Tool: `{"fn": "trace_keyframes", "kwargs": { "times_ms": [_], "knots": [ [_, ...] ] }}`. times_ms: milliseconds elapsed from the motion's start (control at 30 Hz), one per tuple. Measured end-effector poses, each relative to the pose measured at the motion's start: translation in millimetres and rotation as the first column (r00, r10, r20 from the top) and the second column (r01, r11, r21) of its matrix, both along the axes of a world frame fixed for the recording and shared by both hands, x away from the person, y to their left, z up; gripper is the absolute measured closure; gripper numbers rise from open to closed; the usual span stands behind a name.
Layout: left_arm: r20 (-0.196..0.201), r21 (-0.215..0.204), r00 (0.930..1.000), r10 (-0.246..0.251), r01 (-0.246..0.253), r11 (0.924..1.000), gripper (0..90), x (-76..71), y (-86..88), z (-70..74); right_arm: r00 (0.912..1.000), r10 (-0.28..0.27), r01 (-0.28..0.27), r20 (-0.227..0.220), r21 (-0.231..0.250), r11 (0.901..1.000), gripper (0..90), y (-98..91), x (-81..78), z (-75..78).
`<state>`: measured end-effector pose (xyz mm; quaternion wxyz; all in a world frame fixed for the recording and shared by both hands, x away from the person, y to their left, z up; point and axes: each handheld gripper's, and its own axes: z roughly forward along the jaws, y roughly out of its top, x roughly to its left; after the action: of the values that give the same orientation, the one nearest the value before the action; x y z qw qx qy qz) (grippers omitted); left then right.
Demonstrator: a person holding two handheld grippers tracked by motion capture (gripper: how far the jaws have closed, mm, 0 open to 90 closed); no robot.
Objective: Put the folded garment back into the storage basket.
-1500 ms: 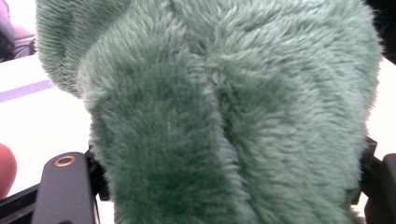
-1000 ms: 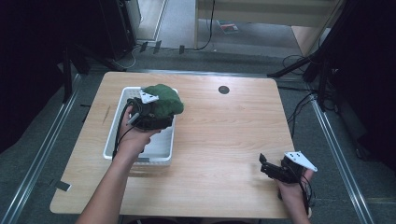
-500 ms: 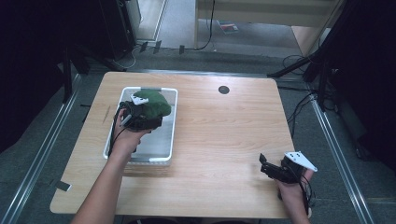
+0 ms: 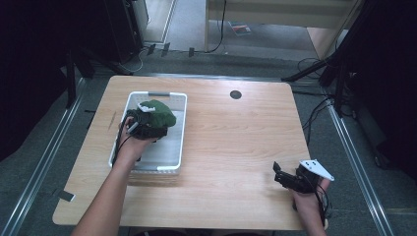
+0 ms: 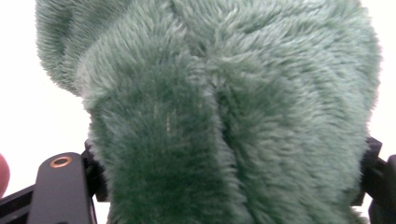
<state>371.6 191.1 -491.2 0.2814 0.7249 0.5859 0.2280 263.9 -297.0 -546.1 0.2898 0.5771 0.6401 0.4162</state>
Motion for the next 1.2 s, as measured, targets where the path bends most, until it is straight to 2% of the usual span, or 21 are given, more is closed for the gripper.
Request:
{"fn": "trace_keyframes", "kwargs": {
  "times_ms": [133,167,200,233,367,400,600,700,733,867,933,1033,1200],
  "knots": [
    [-0.02,0.015,0.9998,-0.004,0.005,0.9999,19.6,1.3,-0.2,-4.2,1.0,0.0,0.0,0.0,0.0,1.0,0.0,0.0,0.1,0.0],
    [-0.044,0.017,0.999,-0.011,0.012,0.9998,19.3,2.4,0.5,-6.6,1.0,0.0,0.0,-0.001,-0.001,1.0,0.0,0.0,0.0,0.0],
    [-0.044,0.017,0.999,-0.011,0.012,0.9998,19.2,2.4,0.5,-6.6,1.0,0.0,0.0,-0.001,-0.001,1.0,0.0,0.0,0.0,0.0],
    [-0.072,0.024,0.9971,-0.025,0.027,0.9993,19.2,3.6,0.6,-9.9,1.0,0.0,0.0,-0.001,0.0,1.0,0.0,0.0,0.1,0.0],
    [-0.1,0.032,0.9943,-0.036,0.039,0.9987,18.7,4.4,0.1,-13.4,1.0,0.0,0.0,-0.001,0.0,1.0,0.0,0.0,0.0,0.0],
    [-0.122,0.045,0.9913,-0.048,0.054,0.9975,18.5,4.7,0.1,-15.1,1.0,0.0,0.0,-0.001,0.0,1.0,0.0,0.0,0.1,0.0],
    [-0.16,0.048,0.9844,-0.072,0.081,0.9956,14.5,5.4,-0.8,-19.1,1.0,0.0,0.0,-0.001,0.001,1.0,0.0,0.0,0.1,0.0],
    [-0.164,0.046,0.9834,-0.079,0.087,0.9951,12.8,4.9,-1.4,-18.7,1.0,0.001,-0.001,-0.001,0.002,1.0,0.0,-0.1,0.1,0.0],
    [-0.165,0.038,0.9838,-0.07,0.077,0.9963,7.4,5.0,-1.0,-17.2,1.0,0.0,0.0,-0.001,0.003,1.0,0.0,-0.1,0.0,0.0],
    [-0.151,0.015,0.9866,-0.06,0.063,0.9979,0.0,3.7,0.3,-10.2,1.0,0.0,0.0,0.0,0.004,1.0,0.0,-0.1,0.0,0.0],
    [-0.138,0.003,0.9888,-0.057,0.058,0.9983,0.0,2.3,0.2,-6.9,1.0,0.0,0.0,0.0,0.003,1.0,0.0,-0.1,0.0,0.0],
    [-0.128,0.005,0.9899,-0.06,0.061,0.9981,0.0,0.0,1.2,-2.3,1.0,0.0,0.0,0.0,0.004,1.0,0.0,0.0,-0.1,0.0],
    [-0.074,-0.003,0.9956,-0.057,0.057,0.9984,0.0,-11.0,9.9,13.7,1.0,-0.001,0.001,-0.001,0.006,1.0,0.0,0.0,-0.2,0.1]
  ]
}}
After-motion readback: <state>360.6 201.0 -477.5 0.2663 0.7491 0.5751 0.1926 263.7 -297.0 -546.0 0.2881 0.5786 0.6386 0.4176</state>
